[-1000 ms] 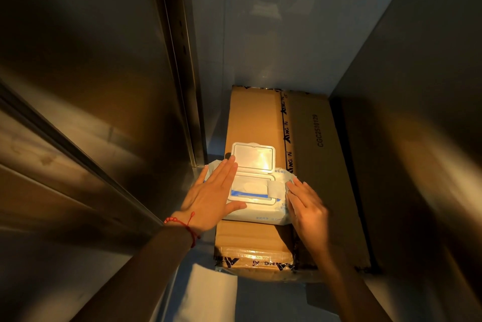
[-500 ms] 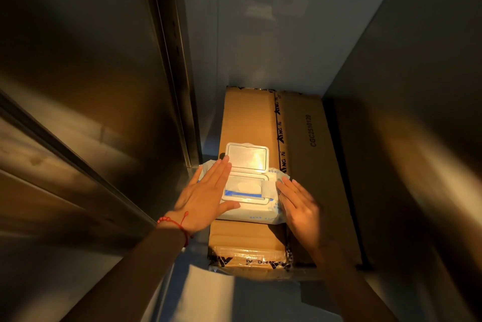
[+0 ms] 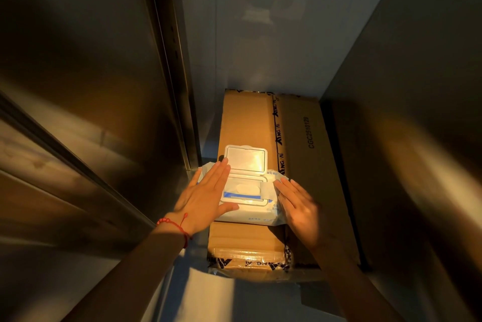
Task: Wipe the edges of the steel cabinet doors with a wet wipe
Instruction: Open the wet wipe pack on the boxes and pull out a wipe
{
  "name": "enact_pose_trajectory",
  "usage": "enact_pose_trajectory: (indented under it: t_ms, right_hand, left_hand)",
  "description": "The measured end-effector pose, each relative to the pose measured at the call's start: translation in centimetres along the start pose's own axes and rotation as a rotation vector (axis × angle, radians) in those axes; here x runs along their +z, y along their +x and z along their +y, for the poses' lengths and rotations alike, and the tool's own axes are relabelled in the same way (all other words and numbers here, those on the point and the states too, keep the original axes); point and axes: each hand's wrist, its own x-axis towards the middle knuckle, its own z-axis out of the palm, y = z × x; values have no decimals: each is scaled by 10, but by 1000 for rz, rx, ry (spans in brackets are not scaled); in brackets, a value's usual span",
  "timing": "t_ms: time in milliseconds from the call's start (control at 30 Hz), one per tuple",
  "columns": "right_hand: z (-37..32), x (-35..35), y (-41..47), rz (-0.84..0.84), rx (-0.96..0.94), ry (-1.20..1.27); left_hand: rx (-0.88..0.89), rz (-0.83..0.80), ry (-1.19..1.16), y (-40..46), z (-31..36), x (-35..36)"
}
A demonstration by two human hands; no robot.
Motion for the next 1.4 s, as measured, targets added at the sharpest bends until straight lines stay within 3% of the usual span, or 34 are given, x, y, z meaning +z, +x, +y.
enact_pose_trajectory:
  t_ms: [333,1000,1400]
  right_hand:
    - [-7,-5,6,9,42,10]
    - [-34,-24,27,-132,129,16]
    - [-28,-18,14,-87,183,36]
  left_hand:
    - [-9,7,-13,1,1,0]
    - [-19,11,-34,0,5,-2]
    - [-22,-1,-50,0,5,-4]
